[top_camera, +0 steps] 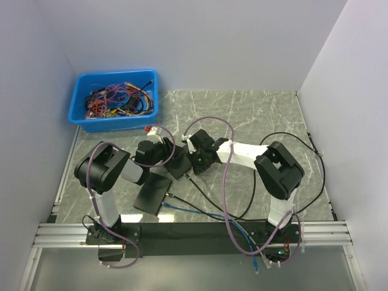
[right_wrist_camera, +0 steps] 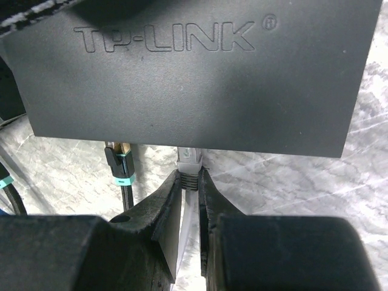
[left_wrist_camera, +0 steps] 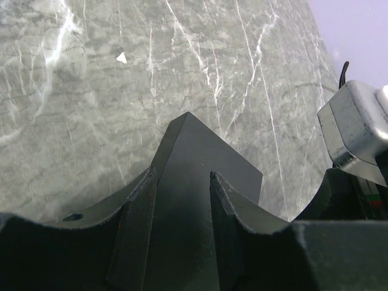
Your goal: Insert the plug into the switch port
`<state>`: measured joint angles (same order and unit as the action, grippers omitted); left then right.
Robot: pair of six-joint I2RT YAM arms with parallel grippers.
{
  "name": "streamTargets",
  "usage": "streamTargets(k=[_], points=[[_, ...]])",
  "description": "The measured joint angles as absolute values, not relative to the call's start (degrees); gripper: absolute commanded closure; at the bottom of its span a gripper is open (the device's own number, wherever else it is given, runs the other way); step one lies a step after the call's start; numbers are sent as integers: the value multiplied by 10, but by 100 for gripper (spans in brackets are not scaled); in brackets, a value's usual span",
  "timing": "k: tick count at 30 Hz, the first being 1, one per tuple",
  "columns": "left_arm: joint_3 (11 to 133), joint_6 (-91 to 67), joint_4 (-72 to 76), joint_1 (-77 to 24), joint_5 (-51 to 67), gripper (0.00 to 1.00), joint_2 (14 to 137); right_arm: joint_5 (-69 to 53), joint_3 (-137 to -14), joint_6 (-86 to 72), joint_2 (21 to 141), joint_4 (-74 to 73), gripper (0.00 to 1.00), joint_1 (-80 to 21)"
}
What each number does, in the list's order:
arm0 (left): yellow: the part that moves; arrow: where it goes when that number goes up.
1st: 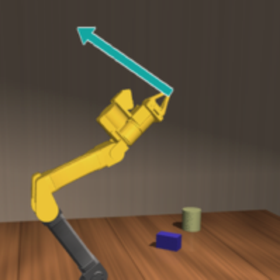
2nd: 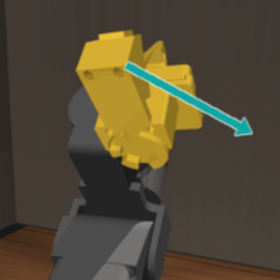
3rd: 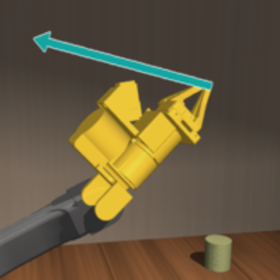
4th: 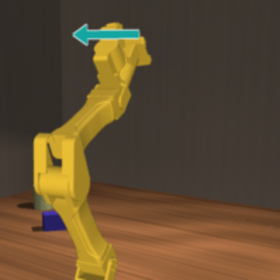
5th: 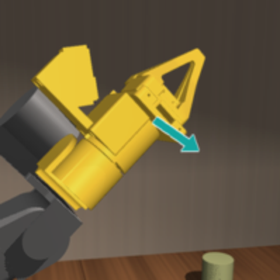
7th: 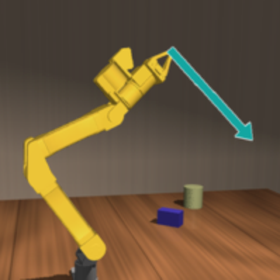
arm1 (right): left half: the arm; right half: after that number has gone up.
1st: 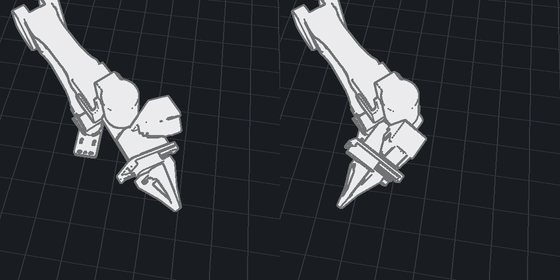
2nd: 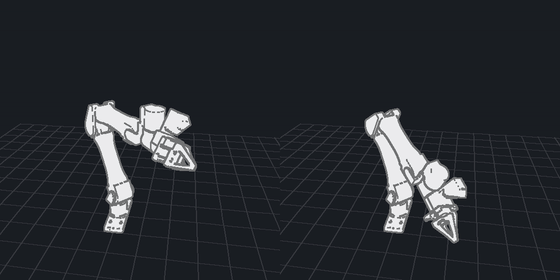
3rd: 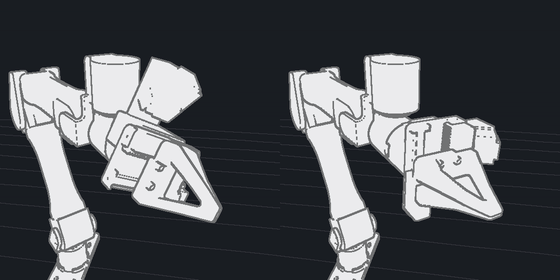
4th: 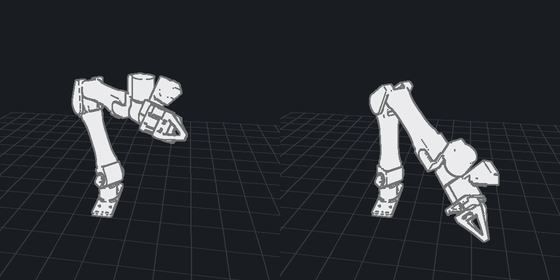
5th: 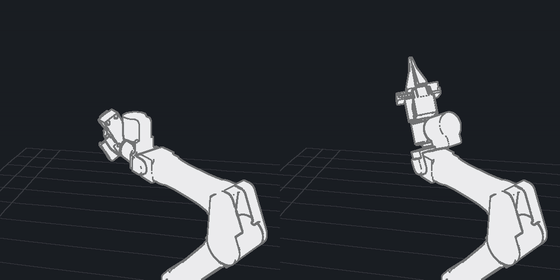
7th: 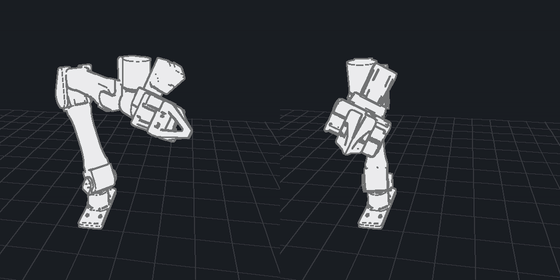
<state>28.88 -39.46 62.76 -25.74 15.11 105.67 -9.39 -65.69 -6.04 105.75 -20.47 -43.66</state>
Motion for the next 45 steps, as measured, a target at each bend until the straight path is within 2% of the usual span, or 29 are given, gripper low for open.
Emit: streamTargets(k=[8,15,24,25,26,27,28,31,33,37,40,45], points=[[305,-385,615,-257,151,56,1063,-117,-677,-16,1068,-216,100,-429],[320,-384,603,-279,183,57,1068,-86,-797,22,1141,-229,100,-427],[328,-386,590,-275,179,57,1068,-76,-815,39,1157,-229,100,-415],[328,-386,590,-275,179,57,1068,-76,-815,39,1157,-229,98,-415],[328,-386,589,-275,178,57,1068,-76,-814,40,1158,-229,91,-415],[328,-386,589,-275,178,57,1068,-76,-814,40,1158,-229,84,-415],[328,-386,589,-275,178,57,1068,-76,-814,40,1158,-229,71,-415],[328,-386,588,-274,177,57,1068,-73,-813,42,1158,-224,51,-412],[329,-386,588,-273,175,57,1068,-68,-808,45,1157,-212,46,-406],[329,-387,588,-268,176,56,1068,-62,-786,46,1154,-180,28,-402],[331,-389,584,-267,179,55,1068,-50,-767,46,1145,-159,20,-401],[342,-398,557,-268,187,53,1062,-31,-717,31,1100,-116,13,-401]])
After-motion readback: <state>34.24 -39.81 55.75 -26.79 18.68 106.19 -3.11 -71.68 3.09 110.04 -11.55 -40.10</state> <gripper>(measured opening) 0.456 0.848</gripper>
